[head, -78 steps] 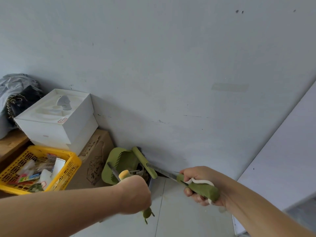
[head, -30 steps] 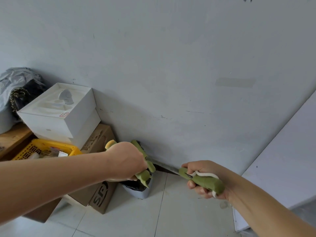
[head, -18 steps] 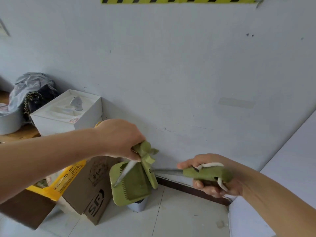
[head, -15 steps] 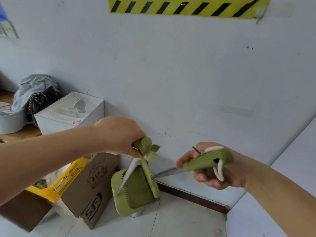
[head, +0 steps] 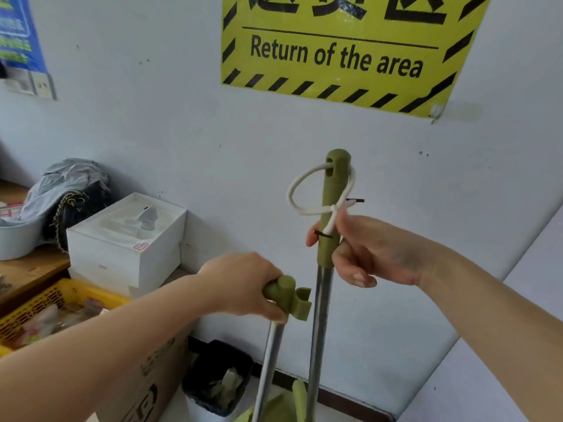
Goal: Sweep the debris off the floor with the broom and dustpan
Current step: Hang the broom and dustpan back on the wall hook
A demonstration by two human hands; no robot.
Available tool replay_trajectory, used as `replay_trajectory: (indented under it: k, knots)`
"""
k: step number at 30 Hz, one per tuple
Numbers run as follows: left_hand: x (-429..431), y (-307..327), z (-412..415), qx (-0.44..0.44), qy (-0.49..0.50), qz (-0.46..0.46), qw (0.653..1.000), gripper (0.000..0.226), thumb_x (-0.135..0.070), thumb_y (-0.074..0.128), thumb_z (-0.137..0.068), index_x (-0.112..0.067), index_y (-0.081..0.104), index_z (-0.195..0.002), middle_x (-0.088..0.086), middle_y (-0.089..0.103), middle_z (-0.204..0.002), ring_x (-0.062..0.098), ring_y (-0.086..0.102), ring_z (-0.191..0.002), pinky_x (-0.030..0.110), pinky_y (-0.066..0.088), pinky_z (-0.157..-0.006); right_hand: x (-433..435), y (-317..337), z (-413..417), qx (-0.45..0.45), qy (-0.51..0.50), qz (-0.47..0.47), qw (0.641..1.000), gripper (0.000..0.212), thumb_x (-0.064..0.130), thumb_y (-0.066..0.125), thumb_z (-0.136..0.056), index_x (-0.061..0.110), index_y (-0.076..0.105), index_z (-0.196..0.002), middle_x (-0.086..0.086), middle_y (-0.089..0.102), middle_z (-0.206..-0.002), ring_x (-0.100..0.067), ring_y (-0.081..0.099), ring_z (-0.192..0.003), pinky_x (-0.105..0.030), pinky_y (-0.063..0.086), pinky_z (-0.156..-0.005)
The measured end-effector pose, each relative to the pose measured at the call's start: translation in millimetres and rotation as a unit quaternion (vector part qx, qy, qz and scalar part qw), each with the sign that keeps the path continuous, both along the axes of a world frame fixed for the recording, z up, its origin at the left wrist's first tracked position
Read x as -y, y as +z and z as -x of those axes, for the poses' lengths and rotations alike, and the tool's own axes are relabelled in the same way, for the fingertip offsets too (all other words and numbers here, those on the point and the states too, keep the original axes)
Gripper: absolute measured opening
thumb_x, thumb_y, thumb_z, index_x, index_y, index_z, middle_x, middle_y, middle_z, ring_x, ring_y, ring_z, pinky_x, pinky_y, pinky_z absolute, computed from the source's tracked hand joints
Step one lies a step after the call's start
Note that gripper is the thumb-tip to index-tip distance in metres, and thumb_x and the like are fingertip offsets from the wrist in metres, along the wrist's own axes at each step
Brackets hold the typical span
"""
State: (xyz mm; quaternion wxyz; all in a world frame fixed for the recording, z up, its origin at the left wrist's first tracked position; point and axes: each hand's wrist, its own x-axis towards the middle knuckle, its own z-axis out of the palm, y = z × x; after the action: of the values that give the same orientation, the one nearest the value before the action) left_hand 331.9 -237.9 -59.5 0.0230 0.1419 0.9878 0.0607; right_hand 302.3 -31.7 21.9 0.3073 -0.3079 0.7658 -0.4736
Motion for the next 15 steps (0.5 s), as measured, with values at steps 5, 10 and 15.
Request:
replay_trajectory:
  k: [5,10,15]
  knots:
    - [-8,-7,6,0.012,-0.015,-0.030,0.999,0.045,-0.066,0.069,-0.071,-0.023,0.060,-0.080,-0.009,0.059,-0.068,0.010,0.055,-0.064,0.039,0.058,-0.073,4,1,-11,-0.146,-0.089,-0.112,0.979,0.040,0.041,0.056,-0.091,0.005,0.059,-0.107,0.002,0.045,-0.039,-0.013,0.036,-0.036,-0.020,0.035,-0.045]
    - [-19,-8,14,0.028,-0.035,-0.030,0.999,0.045,-0.067,0.069,-0.069,-0.024,0.061,-0.081,-0.007,0.063,-0.072,0.012,0.060,-0.069,0.036,0.057,-0.072,-1,2,-18,-0.333,-0.137,-0.184,0.915,0.040,0.048,0.061,-0.084,0.010,0.066,-0.077,0.001,0.065,-0.070,-0.009,0.057,-0.066,-0.026,0.049,-0.071]
    - [-34,-2,24,0.012,-0.059,-0.019,0.998,0.047,-0.070,0.068,-0.068,-0.025,0.061,-0.080,-0.008,0.064,-0.072,0.012,0.061,-0.071,0.038,0.058,-0.074,5,-24,-20,-0.102,-0.224,0.185,0.951,0.036,0.024,0.065,-0.086,0.006,0.051,-0.058,-0.012,0.051,-0.054,-0.019,0.054,-0.056,-0.032,0.048,-0.066]
